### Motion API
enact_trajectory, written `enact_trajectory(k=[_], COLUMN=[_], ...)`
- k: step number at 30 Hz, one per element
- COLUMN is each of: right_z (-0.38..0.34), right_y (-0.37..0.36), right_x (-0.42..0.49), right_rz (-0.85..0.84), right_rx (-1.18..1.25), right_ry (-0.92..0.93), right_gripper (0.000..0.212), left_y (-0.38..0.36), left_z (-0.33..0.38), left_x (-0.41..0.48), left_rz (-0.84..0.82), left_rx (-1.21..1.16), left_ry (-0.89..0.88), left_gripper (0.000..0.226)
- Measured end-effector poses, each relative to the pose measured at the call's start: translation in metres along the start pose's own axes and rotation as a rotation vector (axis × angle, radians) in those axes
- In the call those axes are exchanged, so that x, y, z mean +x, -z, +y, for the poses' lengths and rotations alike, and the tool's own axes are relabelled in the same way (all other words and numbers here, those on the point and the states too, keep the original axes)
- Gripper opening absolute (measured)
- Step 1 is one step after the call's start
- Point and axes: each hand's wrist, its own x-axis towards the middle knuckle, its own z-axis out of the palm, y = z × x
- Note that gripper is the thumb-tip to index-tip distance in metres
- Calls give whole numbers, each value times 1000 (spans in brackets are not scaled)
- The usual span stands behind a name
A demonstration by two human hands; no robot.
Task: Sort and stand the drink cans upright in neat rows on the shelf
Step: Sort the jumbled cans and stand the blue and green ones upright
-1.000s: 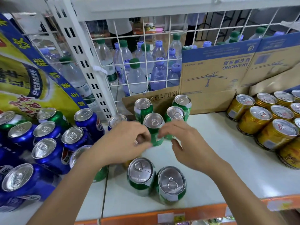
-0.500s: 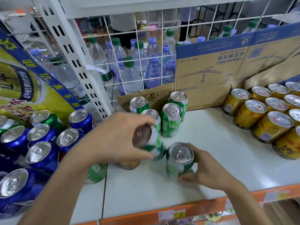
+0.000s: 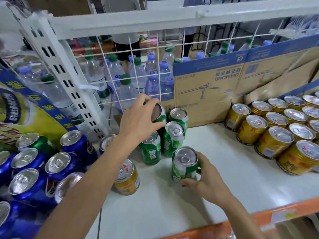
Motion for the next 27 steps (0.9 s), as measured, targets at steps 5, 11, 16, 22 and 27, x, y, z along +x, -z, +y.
enact_trajectory(k=[5,11,16,22,27], right_z=[-5,-10,-28,-74,-74], right_y=[-18,-30,-31,-58,-108], right_x=[9,15,7,-2,13], right_rz=[89,84,369,397,-60], right_rx=[-45,-47,-293,-181,-136], right_ry=[52,42,282,594,507], right_gripper=[79,70,87,45,72], left_y=[-28,-24,16,41,51], left_z=[-9,-12,-23,-58,-74], left_x=[13,4,-49,-104,-137], left_rz=[-111,-147,-171,-172,-169], left_rx=[13,-86,-73,71,60], left_ry=[68,8,63,229,302], left_gripper=[52,33,38,40,52])
